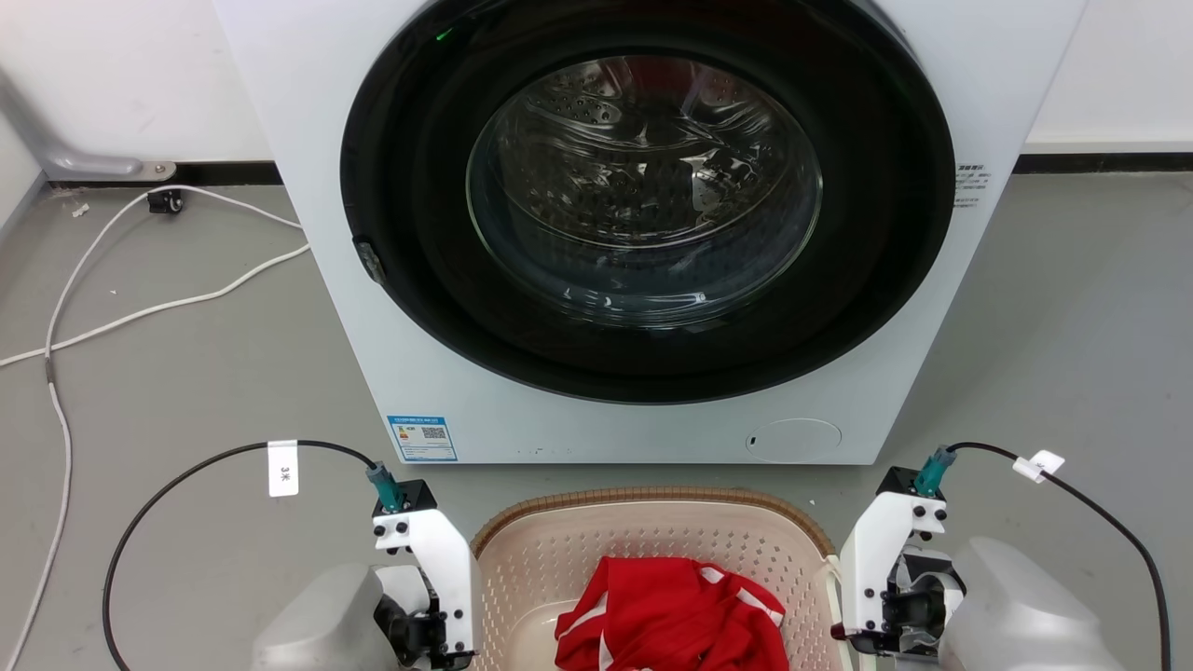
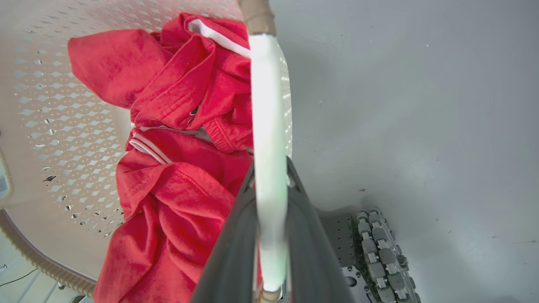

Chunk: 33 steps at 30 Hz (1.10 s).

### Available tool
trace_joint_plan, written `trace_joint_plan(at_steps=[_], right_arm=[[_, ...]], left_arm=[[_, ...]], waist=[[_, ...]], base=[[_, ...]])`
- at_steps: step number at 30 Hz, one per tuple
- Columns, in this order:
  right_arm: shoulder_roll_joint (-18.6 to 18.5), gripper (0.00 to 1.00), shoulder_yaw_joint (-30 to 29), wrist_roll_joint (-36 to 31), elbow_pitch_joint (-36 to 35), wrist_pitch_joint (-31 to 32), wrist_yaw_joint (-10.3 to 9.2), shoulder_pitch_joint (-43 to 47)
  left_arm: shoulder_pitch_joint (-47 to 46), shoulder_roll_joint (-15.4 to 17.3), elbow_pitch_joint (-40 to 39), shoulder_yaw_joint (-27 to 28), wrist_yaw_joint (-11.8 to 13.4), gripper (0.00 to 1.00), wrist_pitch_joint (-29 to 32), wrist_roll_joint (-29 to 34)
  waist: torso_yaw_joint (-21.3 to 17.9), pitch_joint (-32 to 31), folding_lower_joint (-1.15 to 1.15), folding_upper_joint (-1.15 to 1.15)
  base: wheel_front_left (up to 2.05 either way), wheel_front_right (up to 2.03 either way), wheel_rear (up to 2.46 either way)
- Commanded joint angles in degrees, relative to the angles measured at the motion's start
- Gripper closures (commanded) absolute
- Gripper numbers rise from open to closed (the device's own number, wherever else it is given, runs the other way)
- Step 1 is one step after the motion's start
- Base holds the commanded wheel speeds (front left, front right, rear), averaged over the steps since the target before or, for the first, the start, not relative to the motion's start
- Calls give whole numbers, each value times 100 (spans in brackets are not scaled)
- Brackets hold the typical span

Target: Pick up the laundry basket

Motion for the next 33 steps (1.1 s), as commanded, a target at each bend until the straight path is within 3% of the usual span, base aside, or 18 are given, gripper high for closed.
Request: trace_joint_plan(at_steps=[1,33], right_arm=[[201,100,-36,51,-54,14,78,4],[203,100,-153,-47,-53,-8,76,57]], left_arm=[[24,-248,-88,-9,-85,100,-19,-94],[-38,-314,30,-288,-85,100,-186,-312]], waist=[[-4,-2,0,0],[1,14,0,0]], base=[[0,0,0],[0,0,0]])
